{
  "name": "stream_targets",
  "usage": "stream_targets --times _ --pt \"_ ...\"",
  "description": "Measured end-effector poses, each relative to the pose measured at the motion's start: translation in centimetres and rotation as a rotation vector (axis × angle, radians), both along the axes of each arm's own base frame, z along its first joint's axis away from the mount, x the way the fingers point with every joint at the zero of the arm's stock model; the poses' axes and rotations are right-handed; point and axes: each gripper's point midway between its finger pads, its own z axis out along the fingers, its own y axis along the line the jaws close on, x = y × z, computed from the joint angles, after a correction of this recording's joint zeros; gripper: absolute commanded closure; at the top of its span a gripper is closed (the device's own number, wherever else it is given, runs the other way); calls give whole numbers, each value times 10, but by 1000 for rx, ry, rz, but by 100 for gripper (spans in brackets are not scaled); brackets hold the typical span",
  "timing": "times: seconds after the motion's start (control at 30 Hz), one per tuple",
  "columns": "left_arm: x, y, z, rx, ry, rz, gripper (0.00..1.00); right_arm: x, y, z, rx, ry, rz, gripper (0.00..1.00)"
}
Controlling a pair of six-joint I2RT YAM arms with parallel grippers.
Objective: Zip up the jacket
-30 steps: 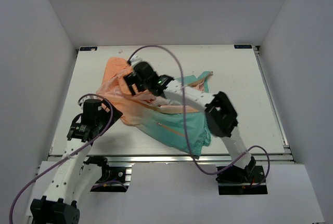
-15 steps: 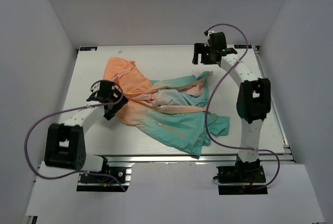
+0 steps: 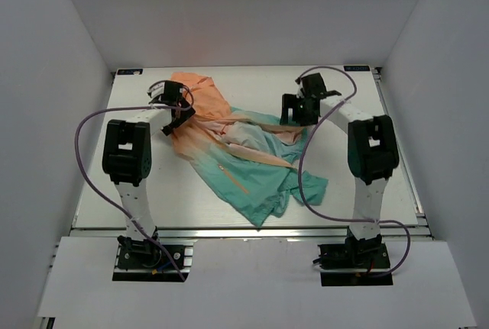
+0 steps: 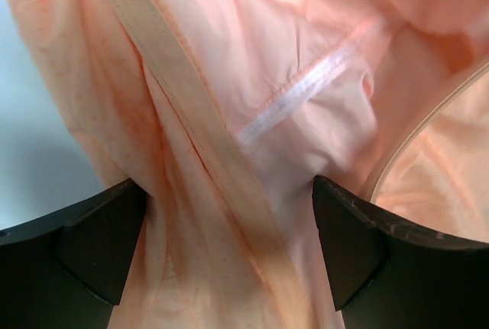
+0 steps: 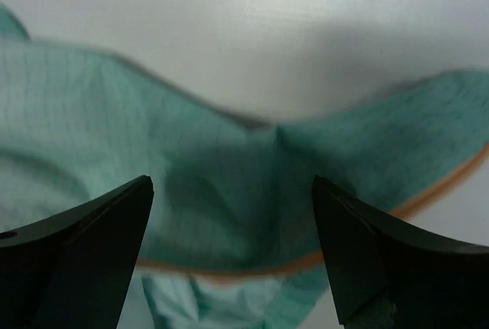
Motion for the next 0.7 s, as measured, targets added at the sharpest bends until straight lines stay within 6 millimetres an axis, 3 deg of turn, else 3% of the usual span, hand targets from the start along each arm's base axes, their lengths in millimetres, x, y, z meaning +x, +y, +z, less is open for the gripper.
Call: stream_targets --times 0.03,0.1,0.2,0.3,0.4,0.47,0.57,0.7 --pt "23 -2 3 10 -30 -17 2 -16 -3 1 8 12 -14 11" --pt "51 -5 3 23 -54 -38 2 -48 -9 -1 19 38 -44 11" --pt "109 -14 8 34 -126 -91 2 -106 -11 -14 5 110 -62 11" --pt "154 -25 11 38 -182 -161 2 -155 13 -14 -4 124 5 11" --pt "183 -37 16 31 -223 -243 2 -203 47 -5 5 114 132 11" --pt "188 -42 18 31 -229 -299 2 -226 66 12 26 86 216 11" --pt "178 -48 19 27 -200 -375 2 -223 68 44 51 -20 243 11" --pt "129 -46 28 20 -93 -429 2 -207 47 75 -3 -142 211 11"
